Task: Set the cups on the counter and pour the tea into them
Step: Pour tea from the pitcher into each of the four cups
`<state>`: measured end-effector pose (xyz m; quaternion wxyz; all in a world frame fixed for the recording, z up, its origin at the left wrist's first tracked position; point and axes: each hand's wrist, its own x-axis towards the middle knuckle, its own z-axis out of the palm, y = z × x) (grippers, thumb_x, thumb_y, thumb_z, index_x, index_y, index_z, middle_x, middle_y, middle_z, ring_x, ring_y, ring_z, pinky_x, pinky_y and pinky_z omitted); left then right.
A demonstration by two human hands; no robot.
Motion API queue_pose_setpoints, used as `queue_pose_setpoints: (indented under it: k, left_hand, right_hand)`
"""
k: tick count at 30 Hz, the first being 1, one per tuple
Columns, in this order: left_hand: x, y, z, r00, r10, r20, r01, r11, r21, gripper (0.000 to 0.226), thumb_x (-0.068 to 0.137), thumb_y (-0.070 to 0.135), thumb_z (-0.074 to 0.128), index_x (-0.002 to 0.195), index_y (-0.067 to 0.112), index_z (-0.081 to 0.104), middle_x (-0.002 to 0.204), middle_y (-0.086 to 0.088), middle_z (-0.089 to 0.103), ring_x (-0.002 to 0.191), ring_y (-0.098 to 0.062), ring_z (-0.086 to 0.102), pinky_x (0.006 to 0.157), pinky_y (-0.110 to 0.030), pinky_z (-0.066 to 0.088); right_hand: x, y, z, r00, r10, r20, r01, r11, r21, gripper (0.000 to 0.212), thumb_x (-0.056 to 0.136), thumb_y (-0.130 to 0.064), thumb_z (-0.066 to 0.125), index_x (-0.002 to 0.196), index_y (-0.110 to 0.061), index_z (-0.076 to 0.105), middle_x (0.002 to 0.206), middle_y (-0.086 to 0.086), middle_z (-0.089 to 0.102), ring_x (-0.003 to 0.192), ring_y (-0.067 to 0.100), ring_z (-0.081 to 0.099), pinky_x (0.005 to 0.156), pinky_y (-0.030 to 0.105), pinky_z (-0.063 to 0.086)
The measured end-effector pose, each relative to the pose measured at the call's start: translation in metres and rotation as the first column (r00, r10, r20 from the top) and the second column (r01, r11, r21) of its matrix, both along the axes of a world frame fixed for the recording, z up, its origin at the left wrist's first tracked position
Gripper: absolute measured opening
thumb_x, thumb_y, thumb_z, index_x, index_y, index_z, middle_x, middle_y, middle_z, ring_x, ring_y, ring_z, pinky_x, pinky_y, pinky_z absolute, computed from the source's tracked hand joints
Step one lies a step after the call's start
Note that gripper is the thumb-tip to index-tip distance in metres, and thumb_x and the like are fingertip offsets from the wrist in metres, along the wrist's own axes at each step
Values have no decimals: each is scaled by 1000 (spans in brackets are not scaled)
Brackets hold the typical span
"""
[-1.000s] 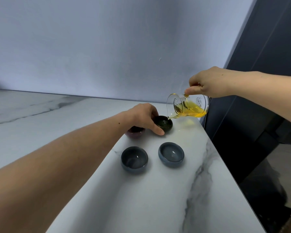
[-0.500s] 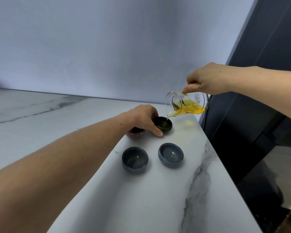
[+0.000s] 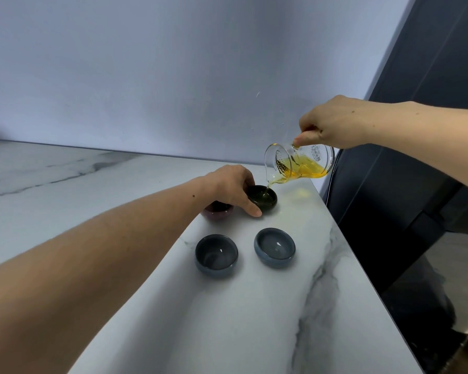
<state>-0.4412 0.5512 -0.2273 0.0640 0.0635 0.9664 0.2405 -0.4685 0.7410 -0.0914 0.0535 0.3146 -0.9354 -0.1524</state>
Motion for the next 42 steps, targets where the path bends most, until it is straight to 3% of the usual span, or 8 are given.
queue_pose_setpoints:
  k: [11,18,24,34,37,42]
  left_hand:
    - [-1,0,-2,1000,4,-8,-4,1000,13,74,56,50,86,119,22,60,109,3,65,100,-20,61,91,-37,52]
    - [2,0,-2,1000,1,-9,-1,1000,2,82,59,49,85,129,20,53,119,4,64,107,-19,60,95,-37,49]
    - [16,-17,10,996,67,-58,-62,995,77,91,60,51,85,136,21,44,125,5,59,116,-18,55,102,-38,46]
    - [70,-57,-8,974,226,12,-221,938,267,97,54,49,89,136,22,45,124,4,57,114,-16,54,101,-33,45]
    - [79,-56,-22,960,276,-49,-253,930,268,93,56,47,89,135,18,48,123,2,59,115,-17,55,103,-32,43]
    - [81,-54,-32,938,328,-114,-285,914,290,78,53,49,89,119,21,59,111,5,66,106,-15,61,95,-32,48]
  right_hand:
    - [10,18,-18,991,-90,100,100,990,-101,38,92,-52,46,66,-24,46,66,1,52,62,11,43,52,26,31]
    - [17,37,-29,946,-209,249,281,911,-302,46,91,-54,46,93,-12,63,86,11,66,86,27,58,71,33,43]
    - [21,45,-35,911,-232,341,369,829,-421,42,92,-53,45,91,-15,63,80,4,65,69,15,60,71,32,43]
    - [42,20,-12,939,-174,296,305,817,-489,43,93,-52,46,98,-13,63,85,3,64,79,19,61,77,33,45]
    - [46,1,-8,949,-154,276,274,836,-475,45,92,-53,46,100,-13,65,99,10,68,96,27,62,84,37,46]
    - [49,-28,-11,962,-117,247,219,870,-441,41,92,-52,47,98,-15,63,102,7,64,98,28,57,78,32,41]
